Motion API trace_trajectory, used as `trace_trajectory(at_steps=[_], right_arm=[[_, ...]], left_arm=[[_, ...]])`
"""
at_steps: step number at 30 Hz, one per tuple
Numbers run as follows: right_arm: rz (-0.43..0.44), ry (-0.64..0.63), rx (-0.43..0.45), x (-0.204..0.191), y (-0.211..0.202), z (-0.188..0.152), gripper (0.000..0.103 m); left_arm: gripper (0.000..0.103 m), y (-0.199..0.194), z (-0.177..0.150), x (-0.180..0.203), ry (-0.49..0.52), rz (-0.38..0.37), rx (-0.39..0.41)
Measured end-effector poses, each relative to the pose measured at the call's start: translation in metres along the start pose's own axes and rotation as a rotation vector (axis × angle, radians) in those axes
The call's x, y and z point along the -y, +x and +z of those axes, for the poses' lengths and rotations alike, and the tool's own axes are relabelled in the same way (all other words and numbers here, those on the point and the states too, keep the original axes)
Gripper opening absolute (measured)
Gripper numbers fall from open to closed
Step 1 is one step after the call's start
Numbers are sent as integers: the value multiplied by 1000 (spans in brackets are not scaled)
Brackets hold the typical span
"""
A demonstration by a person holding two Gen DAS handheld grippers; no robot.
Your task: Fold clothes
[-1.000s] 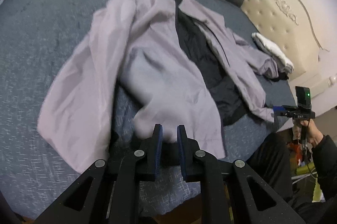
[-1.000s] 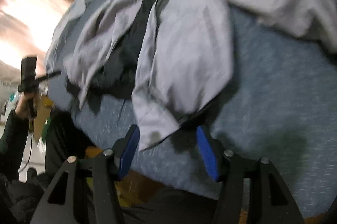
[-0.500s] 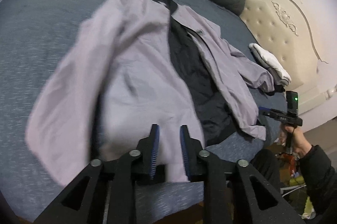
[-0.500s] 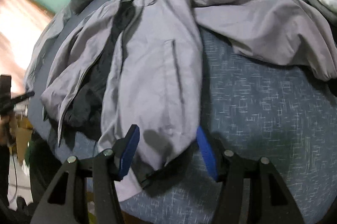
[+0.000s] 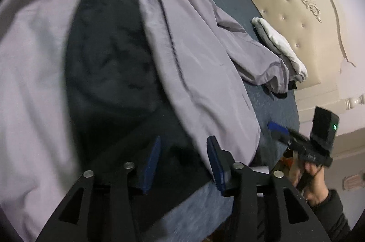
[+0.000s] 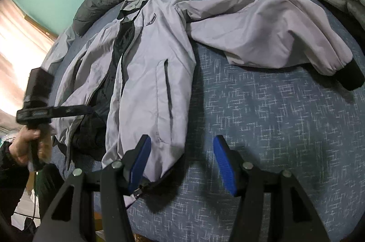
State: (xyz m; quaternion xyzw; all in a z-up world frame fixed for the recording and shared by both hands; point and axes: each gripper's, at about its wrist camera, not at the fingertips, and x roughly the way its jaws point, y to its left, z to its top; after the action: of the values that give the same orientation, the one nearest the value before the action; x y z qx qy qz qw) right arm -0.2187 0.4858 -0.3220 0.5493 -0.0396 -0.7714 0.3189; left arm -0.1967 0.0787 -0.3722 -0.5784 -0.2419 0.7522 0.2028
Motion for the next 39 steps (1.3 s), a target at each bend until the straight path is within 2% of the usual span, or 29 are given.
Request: trace_trajectory(at_steps=[6,9,10,11,12,14,17,20,22,28,32,39], right_arm=[[32,17,6,8,0,3,58],[40,18,1,10,3,5,58],[36,16,-2,10,5,5,58],[33,13,-5,11,6,5,58],[29,12,-7,11,7,6,58],[23,23,-4,12,10,7,58],[21,44,8,14,10,10,58],[17,46,13,13,10,13,58],[16,48,7,11,11,15,59],[57,-5,-33,-12,23,22,61],[86,-53,-78,-28,40,23,62],[195,-66,-102,-48,53,25,62]], left_arm=[[47,39,20,-2,-42,20,-7],[45,43,25,-6,-48,19,-5],[39,43,26,-6,-42,14,-2],[19,42,28,-5,-33,18,0],[11,40,30,-3,-16,27,1],[7,35,33,2,23,33,0],[6,16,39,7,67,30,30],[6,-21,52,6,71,29,127],[6,-49,64,5,75,51,199],[6,-89,96,-11,49,115,289],[6,-97,105,-22,39,143,298],[6,-71,105,-26,46,147,209]])
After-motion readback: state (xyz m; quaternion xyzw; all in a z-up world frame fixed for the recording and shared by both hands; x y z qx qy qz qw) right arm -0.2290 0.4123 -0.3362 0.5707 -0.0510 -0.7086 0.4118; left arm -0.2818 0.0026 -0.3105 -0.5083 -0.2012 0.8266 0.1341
